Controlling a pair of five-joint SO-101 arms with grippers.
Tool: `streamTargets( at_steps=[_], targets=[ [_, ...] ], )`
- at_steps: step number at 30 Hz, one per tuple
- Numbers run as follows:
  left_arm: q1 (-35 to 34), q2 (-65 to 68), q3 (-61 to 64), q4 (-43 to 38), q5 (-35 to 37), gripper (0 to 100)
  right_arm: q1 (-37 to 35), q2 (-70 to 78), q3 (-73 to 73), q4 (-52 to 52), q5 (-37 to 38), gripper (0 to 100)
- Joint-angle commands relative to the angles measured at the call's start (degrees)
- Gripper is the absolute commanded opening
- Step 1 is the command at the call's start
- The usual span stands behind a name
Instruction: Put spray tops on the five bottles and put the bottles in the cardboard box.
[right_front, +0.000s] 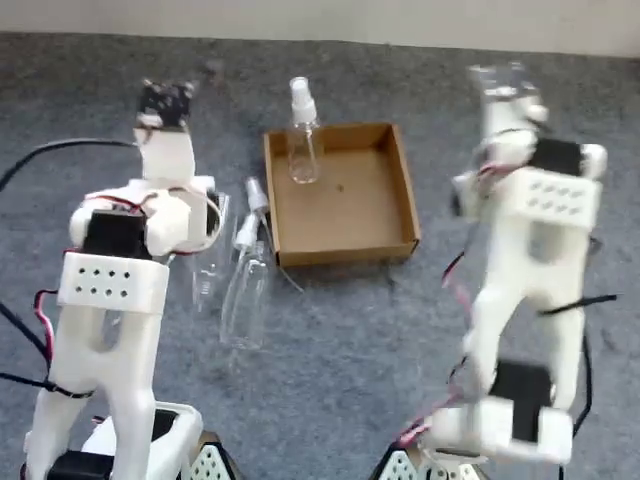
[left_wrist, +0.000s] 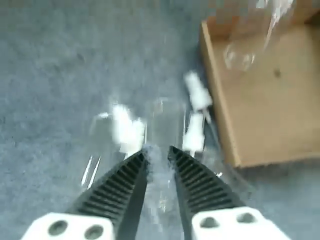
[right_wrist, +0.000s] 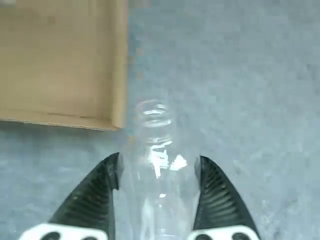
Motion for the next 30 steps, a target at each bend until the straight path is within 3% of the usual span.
streamTargets(
  at_steps=[1,4,8,10,14,20,25,30],
  targets=[
    [0.4,-0.8,-8.6,-0.4,5.9,0,-11.4,-13.9,10.1,-6.5,-4.0,0.3],
    [-0.3,-0.8,-11.9,-0.4,6.9,0,-19.6,-22.5,21.3,-12.4,-6.2,0.3],
    [-8.9,-0.2,-11.7,-0.5,1.3,0,-21.8,-28.7,32.1,-10.9,-6.3,0.3],
    [-13.1,1.1,-8.6,-1.0,-2.3,1,-18.9,-30.2,33.2,-8.6,-6.2,0.3],
    [-13.5,10.8,-8.2,-1.5,-13.1,8,-9.5,-30.5,33.0,-6.0,-1.5,0.3],
    [-13.5,32.9,-23.0,-1.3,-19.1,11,2.9,-28.1,33.4,-4.4,9.3,0.3],
    [-11.5,50.6,-38.4,-0.6,-19.8,11,5.3,-27.3,33.6,-4.1,11.9,0.3],
    [-10.4,65.6,-54.1,5.1,-19.8,11,5.2,-27.1,33.6,-4.1,11.9,0.3]
  ],
)
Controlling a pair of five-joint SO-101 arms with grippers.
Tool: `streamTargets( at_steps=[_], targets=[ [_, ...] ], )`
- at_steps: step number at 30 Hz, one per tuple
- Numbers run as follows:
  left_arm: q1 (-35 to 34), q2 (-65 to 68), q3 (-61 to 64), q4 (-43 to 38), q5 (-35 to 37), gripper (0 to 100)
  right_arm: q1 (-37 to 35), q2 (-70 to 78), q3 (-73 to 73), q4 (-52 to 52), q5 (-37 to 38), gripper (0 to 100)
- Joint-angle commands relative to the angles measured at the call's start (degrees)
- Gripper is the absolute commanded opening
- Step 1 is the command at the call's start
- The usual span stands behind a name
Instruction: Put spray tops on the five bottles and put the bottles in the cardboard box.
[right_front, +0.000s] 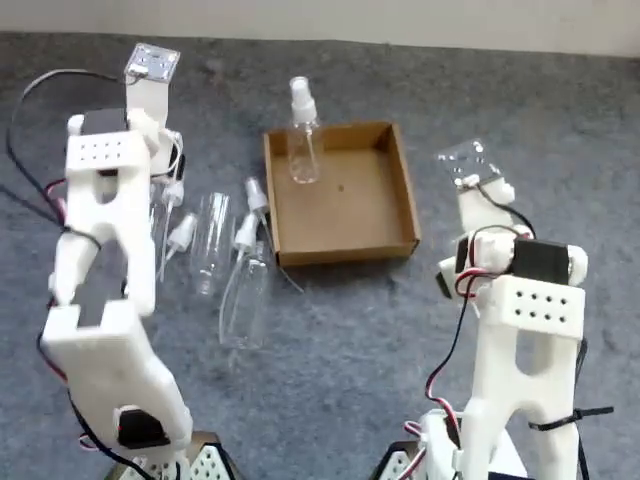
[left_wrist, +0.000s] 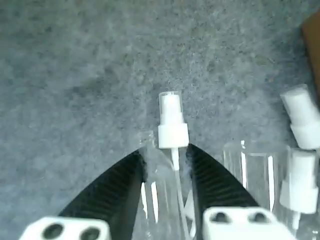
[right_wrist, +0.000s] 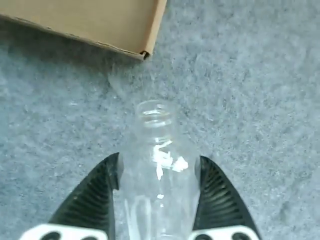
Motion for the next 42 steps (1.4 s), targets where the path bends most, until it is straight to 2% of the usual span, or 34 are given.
streamTargets(
  at_steps=[1,9,17,21,23,28,32,36,39,42],
  targets=[
    [2.4,11.6,-16.8,4.6,-0.5,11,0.7,0.1,-0.1,0.2,0.7,0.3],
    [2.3,30.3,-40.6,13.0,-0.5,11,0.7,0.2,-0.1,0.1,0.8,0.3],
    [2.9,43.2,-56.8,22.9,-0.5,10,0.7,0.0,-0.1,0.2,0.8,0.3],
    [3.2,46.9,-62.4,26.8,-0.4,1,0.7,-0.3,-0.1,0.2,0.9,0.3],
    [3.3,47.0,-66.0,29.1,-0.3,1,0.6,-0.4,-0.1,0.0,0.9,0.3],
    [2.9,43.6,-73.0,30.1,0.4,0,0.6,-0.4,-0.3,0.0,0.9,0.3],
    [2.9,36.9,-73.2,30.2,5.1,0,-0.2,-0.4,-0.5,-0.9,0.9,0.3],
    [2.9,27.8,-72.6,30.7,9.4,0,-3.3,-0.4,-0.4,-6.7,0.7,0.3],
    [1.8,18.2,-64.8,30.8,11.5,0,-6.4,-0.4,-0.3,-10.9,0.5,0.3],
    [1.4,5.3,-49.6,30.7,12.6,0,-12.0,-0.5,-0.3,-13.2,0.4,0.3]
  ],
)
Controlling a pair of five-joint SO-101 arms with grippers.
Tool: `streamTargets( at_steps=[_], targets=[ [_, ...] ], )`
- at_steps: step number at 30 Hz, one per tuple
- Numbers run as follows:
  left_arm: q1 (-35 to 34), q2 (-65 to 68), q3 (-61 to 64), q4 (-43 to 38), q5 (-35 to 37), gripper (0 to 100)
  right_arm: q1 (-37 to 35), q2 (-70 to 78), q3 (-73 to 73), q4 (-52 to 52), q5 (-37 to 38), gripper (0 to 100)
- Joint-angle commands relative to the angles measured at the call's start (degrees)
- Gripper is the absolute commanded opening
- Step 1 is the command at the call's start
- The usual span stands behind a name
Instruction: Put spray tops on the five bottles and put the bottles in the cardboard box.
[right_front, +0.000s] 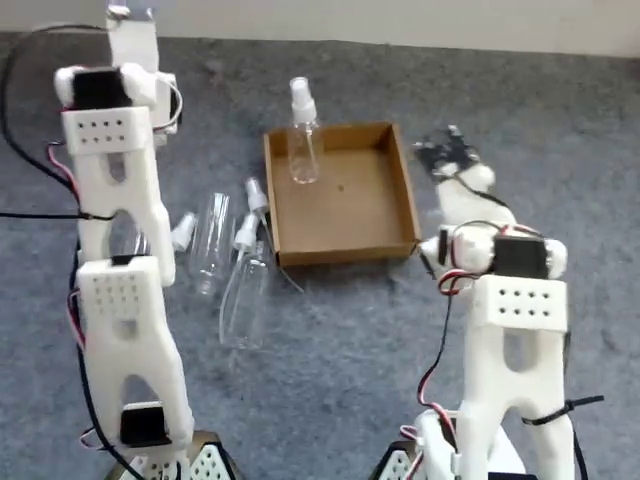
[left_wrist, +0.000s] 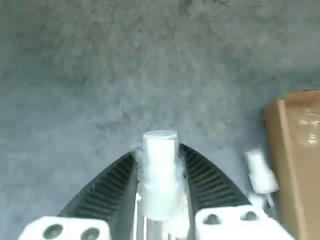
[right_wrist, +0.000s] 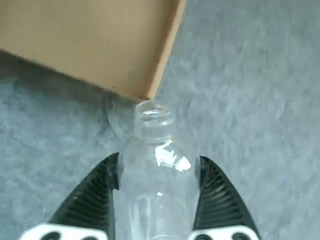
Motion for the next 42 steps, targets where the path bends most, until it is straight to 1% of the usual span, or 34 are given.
streamTargets(
  at_steps=[1,3,4,6,8,11,14,15,18,21,24,27,30,34,37,42],
  targets=[
    [-0.2,-22.8,20.6,0.4,1.9,0,-7.5,-0.7,-0.3,-4.2,0.2,0.3],
    [-0.1,-32.2,31.0,0.2,1.8,0,-13.2,-0.7,-0.2,-6.3,-0.3,0.3],
    [-0.1,-36.7,35.4,0.1,1.8,0,-16.0,-0.7,-0.1,-7.7,-2.1,0.3],
    [-0.1,-45.8,42.9,0.0,1.8,0,-21.1,-0.7,-0.1,-10.9,-8.2,0.3],
    [-0.1,-54.2,48.6,0.0,1.7,0,-25.5,-0.7,0.0,-13.2,-12.6,0.3],
    [-0.1,-65.0,54.9,-0.9,1.7,0,-31.0,-0.7,2.5,-16.9,-14.2,0.3],
    [-0.1,-74.1,61.4,-4.7,2.1,0,-35.1,-0.7,9.1,-26.3,-14.3,0.3],
    [-0.1,-76.6,63.6,-6.4,3.4,0,-36.2,-0.7,11.8,-30.1,-14.3,0.3],
    [0.1,-83.5,71.2,-11.5,8.4,0,-38.3,-0.7,18.6,-39.6,-14.3,0.3],
    [4.5,-89.7,80.2,-17.0,10.8,0,-39.4,-0.7,23.2,-44.7,-14.3,0.3],
    [7.3,-96.4,90.3,-24.0,15.7,0,-41.2,-0.8,25.5,-46.7,-14.3,0.3],
    [7.6,-103.7,100.9,-32.8,21.5,0,-43.5,-3.9,25.9,-47.4,-14.3,0.3],
    [7.6,-111.9,110.1,-38.9,25.1,0,-45.1,-10.0,28.3,-47.4,-14.3,0.3],
    [7.6,-121.5,120.0,-46.8,27.5,0,-46.2,-17.9,34.5,-47.4,-14.3,0.3],
    [7.6,-126.7,124.4,-51.4,27.8,0,-47.2,-21.6,38.7,-47.4,-14.3,0.3],
    [7.8,-130.7,127.3,-52.2,27.8,0,-47.9,-23.1,41.3,-47.4,-14.3,0.3]
  ],
)
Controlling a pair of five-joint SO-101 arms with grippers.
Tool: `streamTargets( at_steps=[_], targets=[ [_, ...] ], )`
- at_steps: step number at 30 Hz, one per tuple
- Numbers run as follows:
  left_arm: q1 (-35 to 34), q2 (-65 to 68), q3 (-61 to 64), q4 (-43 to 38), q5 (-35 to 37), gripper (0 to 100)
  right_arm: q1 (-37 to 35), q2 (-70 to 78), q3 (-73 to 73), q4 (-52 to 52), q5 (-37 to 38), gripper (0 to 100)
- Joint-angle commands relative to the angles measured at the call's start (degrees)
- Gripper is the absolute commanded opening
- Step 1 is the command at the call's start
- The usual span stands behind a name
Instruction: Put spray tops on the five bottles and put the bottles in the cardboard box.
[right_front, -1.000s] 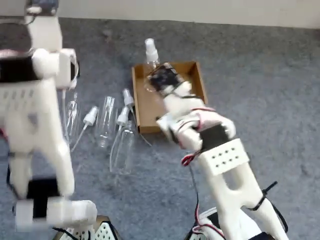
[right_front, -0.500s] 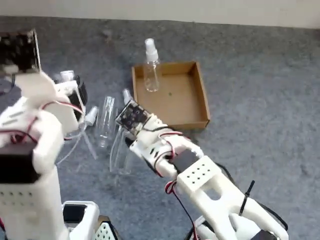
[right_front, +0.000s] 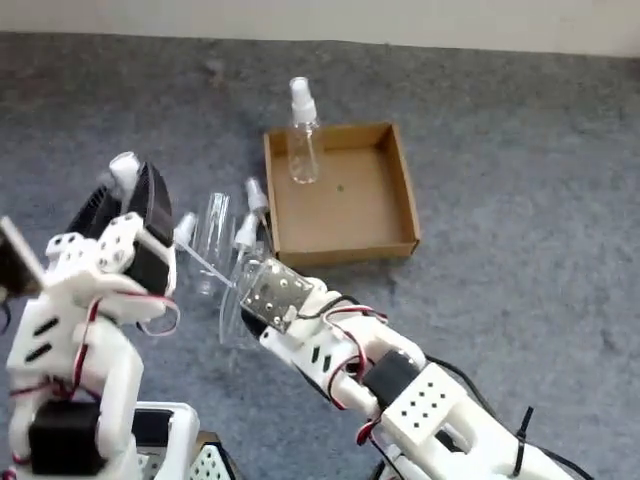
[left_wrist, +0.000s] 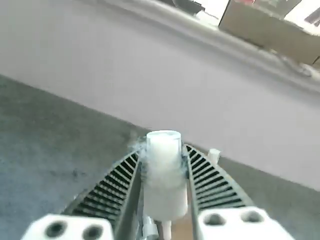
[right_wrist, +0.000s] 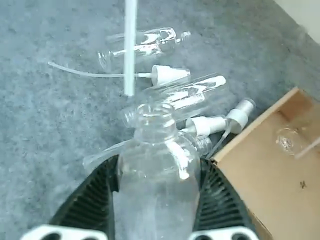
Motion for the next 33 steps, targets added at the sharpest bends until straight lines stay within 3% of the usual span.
streamTargets(
  at_steps=[1,4,11,16,21,27,33],
  targets=[
    [1.1,-1.9,2.0,-2.3,0.4,0,-0.6,-2.2,-0.3,-1.4,-0.4,0.3],
    [1.1,-1.9,3.6,-2.8,0.3,0,-0.6,-2.2,-0.3,-1.4,-0.4,0.3],
    [1.5,-1.9,13.1,-12.7,0.4,0,-0.6,-2.2,-0.2,-1.2,-0.4,0.3],
    [1.6,-2.0,14.5,-13.0,0.5,0,-0.4,-2.2,-0.2,-1.2,-0.4,0.3],
    [7.9,-2.0,17.8,-13.0,0.2,0,-0.2,-2.2,-0.3,-1.2,-0.9,0.3],
    [13.1,-2.0,20.7,-13.0,-3.4,0,4.2,-2.2,-0.7,-1.4,-13.5,0.3],
    [16.2,-1.9,23.1,-13.2,-3.5,0,6.5,-2.2,-4.6,-1.0,-15.8,0.3]
  ],
)
